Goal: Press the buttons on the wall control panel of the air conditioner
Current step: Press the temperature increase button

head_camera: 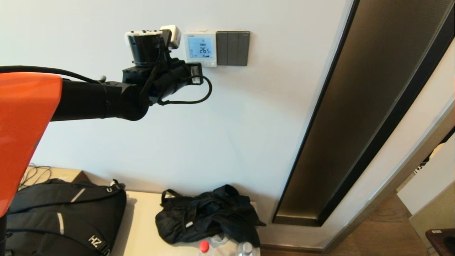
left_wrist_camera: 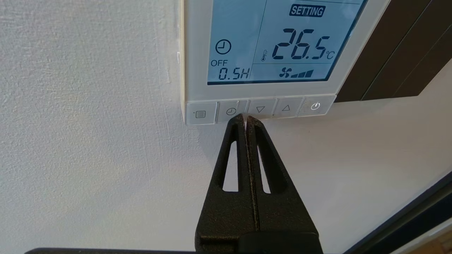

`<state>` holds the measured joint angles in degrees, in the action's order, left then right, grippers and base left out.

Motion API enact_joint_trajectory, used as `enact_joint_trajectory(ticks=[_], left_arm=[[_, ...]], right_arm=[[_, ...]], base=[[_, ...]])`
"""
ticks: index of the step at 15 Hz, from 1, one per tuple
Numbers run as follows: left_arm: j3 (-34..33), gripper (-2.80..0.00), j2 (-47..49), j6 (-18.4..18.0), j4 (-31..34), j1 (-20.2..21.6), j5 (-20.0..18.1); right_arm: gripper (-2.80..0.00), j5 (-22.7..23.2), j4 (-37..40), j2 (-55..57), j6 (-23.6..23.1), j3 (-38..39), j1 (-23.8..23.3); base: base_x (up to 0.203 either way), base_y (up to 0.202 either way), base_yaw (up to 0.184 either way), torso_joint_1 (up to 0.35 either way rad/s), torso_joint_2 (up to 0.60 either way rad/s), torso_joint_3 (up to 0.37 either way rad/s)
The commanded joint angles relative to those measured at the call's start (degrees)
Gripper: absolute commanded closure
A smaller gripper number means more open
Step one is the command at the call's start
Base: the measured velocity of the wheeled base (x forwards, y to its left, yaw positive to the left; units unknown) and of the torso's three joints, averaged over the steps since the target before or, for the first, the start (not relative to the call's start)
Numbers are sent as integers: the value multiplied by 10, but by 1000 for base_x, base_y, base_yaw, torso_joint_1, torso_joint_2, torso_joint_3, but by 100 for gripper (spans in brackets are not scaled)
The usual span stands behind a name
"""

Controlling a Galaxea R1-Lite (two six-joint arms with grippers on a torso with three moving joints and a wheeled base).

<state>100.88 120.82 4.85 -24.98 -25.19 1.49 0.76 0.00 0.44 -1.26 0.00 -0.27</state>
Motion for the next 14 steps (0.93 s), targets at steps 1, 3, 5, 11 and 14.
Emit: enact_joint_trajectory(ticks=[1,3,5,11,14], left_arm=[[0,0,5,1,-2,2,1],[-4,0,3,1,-5,3,1],[-7,0,-1,1,-6,4,1],[-24,0,-17,2,-9,3,1],[-24,0,-17,1,-9,3,1]], right_arm=[[0,0,0,1,0,0,0],[0,0,0,1,-1,1,0],[0,0,0,1,0,1,0],[0,0,0,1,-1,1,0],[0,0,0,1,-1,0,0]], base=[[0,0,0,0,0,0],[0,0,0,0,0,0],[0,0,0,0,0,0],[0,0,0,0,0,0],[0,0,0,0,0,0]])
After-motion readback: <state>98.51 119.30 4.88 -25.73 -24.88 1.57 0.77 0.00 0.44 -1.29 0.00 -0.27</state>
